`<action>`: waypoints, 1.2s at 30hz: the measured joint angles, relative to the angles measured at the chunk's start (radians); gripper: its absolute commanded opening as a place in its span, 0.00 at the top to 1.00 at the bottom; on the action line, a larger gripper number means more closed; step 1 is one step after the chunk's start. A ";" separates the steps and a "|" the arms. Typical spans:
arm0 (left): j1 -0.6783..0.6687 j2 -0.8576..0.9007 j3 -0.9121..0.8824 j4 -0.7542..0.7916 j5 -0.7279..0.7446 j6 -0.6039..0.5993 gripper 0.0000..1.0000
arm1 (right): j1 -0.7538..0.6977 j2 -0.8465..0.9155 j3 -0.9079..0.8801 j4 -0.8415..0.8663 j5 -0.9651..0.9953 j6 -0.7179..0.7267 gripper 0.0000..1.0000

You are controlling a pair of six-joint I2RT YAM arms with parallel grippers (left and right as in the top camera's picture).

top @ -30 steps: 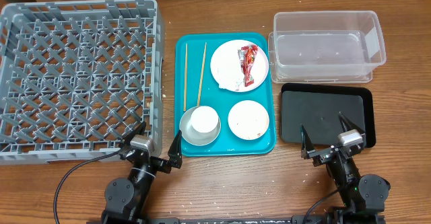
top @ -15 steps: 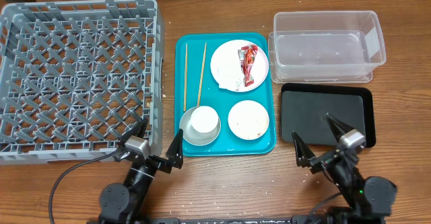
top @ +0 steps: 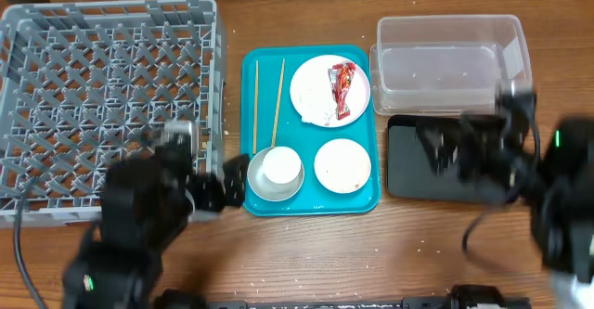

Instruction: Sort waste into correct bins and load items into the dishwasher

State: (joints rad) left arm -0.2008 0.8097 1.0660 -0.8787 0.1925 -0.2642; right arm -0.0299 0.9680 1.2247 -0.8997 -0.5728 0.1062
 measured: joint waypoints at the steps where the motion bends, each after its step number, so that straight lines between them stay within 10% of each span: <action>1: 0.000 0.062 0.077 -0.037 0.004 0.000 0.00 | 0.003 0.058 0.058 -0.024 -0.005 0.000 0.00; 11: 0.000 0.284 0.386 -0.151 0.082 0.001 0.00 | 0.103 0.393 0.224 -0.029 -0.182 0.075 0.09; 25: 0.000 0.272 0.620 -0.217 0.131 0.000 0.00 | 0.527 0.833 0.226 0.180 0.439 0.061 0.01; 36: 0.000 0.270 0.635 -0.413 0.112 0.001 0.00 | 0.521 1.098 0.227 0.431 0.484 0.043 0.47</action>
State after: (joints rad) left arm -0.2008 1.0798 1.7008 -1.2919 0.3046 -0.2634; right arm 0.4908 2.0659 1.4513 -0.4683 -0.0887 0.1490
